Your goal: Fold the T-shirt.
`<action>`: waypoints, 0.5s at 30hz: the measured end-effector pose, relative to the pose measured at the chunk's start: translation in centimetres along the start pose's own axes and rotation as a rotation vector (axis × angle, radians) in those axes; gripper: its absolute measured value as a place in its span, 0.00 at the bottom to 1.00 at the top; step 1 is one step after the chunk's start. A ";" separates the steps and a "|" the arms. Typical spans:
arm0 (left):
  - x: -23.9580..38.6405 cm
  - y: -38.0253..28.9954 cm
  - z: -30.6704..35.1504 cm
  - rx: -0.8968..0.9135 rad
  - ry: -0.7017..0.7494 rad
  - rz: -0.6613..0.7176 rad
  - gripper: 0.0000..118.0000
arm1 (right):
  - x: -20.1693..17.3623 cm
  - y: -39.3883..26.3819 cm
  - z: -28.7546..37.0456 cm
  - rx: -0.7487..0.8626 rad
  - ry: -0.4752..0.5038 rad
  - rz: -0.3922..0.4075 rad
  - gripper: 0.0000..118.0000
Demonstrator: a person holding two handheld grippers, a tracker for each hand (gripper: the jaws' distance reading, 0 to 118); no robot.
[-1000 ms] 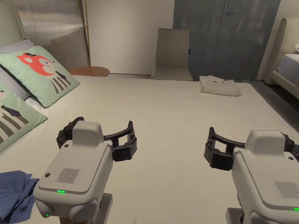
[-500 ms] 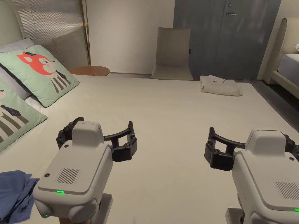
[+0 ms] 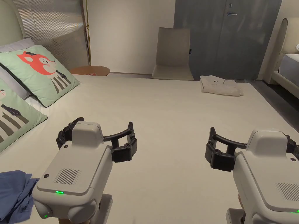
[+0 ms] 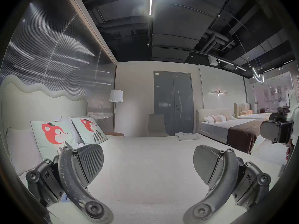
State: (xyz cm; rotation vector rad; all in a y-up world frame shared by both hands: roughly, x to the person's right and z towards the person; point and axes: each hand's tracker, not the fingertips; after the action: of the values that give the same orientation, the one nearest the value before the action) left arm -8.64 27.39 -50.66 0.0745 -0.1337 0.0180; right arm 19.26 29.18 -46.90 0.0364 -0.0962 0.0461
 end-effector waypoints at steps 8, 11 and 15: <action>0.1 0.1 0.1 0.000 0.002 0.001 0.94 | 0.0 -0.4 -0.3 0.000 0.004 0.001 1.00; 0.1 0.2 0.1 -0.005 0.000 0.002 0.94 | 0.0 -0.3 -0.2 0.000 0.003 0.001 1.00; 0.1 0.1 0.1 -0.003 0.000 0.000 0.94 | 0.0 -0.3 -0.2 0.002 0.002 -0.006 1.00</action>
State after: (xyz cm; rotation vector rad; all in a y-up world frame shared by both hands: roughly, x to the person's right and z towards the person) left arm -8.60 27.49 -50.55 0.0713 -0.1335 0.0178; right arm 19.33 28.90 -47.11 0.0382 -0.0937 0.0402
